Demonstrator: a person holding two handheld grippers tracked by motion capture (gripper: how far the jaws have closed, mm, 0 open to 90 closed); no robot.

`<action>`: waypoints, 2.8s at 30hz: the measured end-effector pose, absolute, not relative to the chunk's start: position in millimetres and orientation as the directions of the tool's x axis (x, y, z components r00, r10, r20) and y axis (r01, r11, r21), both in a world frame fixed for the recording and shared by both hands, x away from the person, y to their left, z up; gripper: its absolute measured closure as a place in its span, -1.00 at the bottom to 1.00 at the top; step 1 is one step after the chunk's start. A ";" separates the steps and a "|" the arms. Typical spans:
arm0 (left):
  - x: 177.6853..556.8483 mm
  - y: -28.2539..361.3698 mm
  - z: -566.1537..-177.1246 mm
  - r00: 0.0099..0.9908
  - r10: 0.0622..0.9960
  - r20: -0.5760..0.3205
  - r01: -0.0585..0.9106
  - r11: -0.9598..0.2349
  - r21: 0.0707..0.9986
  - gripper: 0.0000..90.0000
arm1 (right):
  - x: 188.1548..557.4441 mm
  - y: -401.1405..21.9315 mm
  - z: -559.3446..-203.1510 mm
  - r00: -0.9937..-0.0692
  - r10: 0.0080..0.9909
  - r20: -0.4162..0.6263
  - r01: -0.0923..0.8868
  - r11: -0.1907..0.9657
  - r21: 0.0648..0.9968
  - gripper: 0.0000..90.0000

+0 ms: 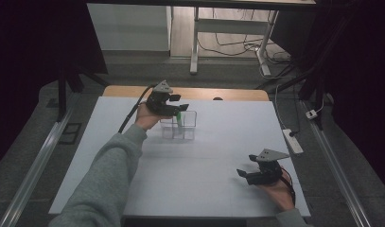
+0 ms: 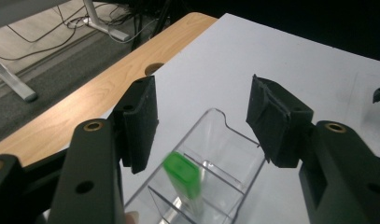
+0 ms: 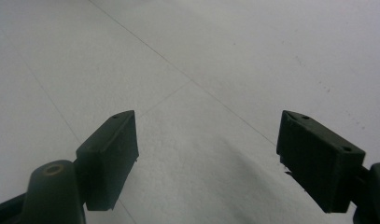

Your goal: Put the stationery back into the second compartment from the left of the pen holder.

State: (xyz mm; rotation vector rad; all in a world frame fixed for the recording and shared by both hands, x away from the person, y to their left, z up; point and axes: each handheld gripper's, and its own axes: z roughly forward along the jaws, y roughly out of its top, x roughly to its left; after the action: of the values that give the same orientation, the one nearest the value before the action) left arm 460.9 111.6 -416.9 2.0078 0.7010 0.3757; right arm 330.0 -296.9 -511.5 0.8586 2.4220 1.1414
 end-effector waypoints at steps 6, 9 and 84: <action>448.8 121.2 -418.5 0.789 0.614 -0.015 0.331 -0.403 0.853 -0.09 | 329.4 -297.4 -510.5 -0.762 0.647 -0.039 0.382 0.497 0.779 -0.55; 441.9 126.9 -419.3 0.791 0.612 -0.012 0.330 -0.411 0.850 -0.12 | 329.3 -297.3 -510.5 -0.761 0.647 -0.040 0.382 0.497 0.779 -0.55; 271.7 239.8 -513.9 0.685 0.726 -0.058 0.490 -0.401 0.774 -0.29 | 322.9 -300.9 -509.6 -0.751 0.659 -0.042 0.385 0.490 0.782 -0.54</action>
State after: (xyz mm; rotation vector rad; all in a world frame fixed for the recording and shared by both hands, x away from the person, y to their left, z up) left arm 271.7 239.8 -513.9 2.0809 0.9313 0.3686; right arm 322.9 -300.9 -509.6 0.8761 2.4029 1.1357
